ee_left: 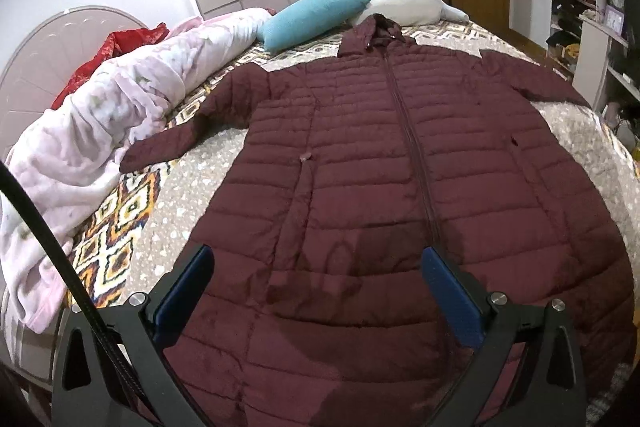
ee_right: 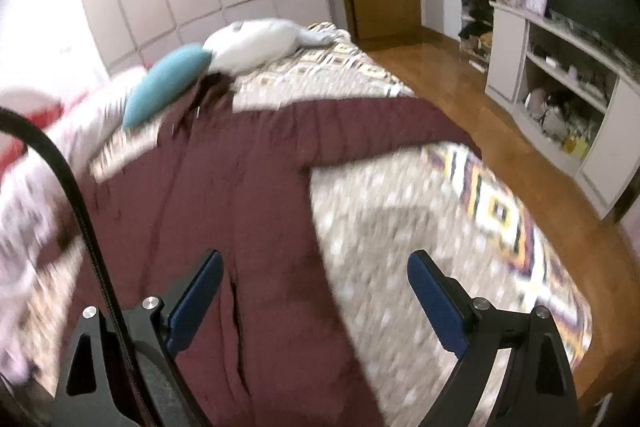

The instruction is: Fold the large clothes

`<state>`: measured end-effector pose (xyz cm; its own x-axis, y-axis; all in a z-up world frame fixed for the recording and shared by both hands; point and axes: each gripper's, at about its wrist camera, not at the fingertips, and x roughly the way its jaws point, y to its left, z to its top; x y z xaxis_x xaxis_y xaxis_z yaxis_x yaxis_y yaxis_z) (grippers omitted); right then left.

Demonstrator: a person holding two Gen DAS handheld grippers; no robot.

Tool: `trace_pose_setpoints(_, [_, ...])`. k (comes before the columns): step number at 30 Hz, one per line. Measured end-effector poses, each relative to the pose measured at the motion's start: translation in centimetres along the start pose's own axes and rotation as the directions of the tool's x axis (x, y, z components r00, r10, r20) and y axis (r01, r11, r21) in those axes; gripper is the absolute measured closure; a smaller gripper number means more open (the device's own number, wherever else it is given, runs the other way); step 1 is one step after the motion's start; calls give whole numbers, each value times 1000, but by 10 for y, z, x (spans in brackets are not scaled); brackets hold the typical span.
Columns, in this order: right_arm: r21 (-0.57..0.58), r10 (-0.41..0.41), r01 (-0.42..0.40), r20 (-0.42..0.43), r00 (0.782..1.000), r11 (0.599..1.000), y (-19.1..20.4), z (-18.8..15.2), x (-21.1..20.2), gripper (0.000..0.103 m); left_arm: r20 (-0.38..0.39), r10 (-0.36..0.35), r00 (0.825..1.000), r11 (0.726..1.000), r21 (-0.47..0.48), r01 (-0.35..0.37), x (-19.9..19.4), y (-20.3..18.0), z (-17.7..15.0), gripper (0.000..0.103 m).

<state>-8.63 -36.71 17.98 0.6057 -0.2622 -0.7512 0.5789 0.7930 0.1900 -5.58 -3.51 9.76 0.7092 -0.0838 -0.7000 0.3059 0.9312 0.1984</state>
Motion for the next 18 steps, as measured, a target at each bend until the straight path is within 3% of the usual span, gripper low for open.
trace_pose_setpoints(4, [151, 90, -91, 13, 996, 984, -46, 77, 5, 8, 4, -10, 1000, 1000, -9, 10, 1, 7, 7, 0])
trace_pose_setpoints(6, [241, 170, -175, 44, 985, 954, -78, 109, 19, 9, 10, -19, 1000, 1000, -7, 19, 2, 8, 9, 0])
trace_pose_setpoints(8, [335, 171, -176, 44, 984, 926, -108, 126, 40, 15, 19, -29, 999, 1000, 0, 29, 3, 10, 11, 0])
trace_pose_setpoints(12, [461, 112, -103, 6, 994, 881, -161, 134, 91, 39, 27, -39, 999, 999, 14, 39, 10, 14, 16, 0])
trace_pose_setpoints(18, [646, 126, -46, -78, 989, 762, -227, 117, 180, 41, 25, -33, 999, 999, 13, 33, 29, 18, 27, 0])
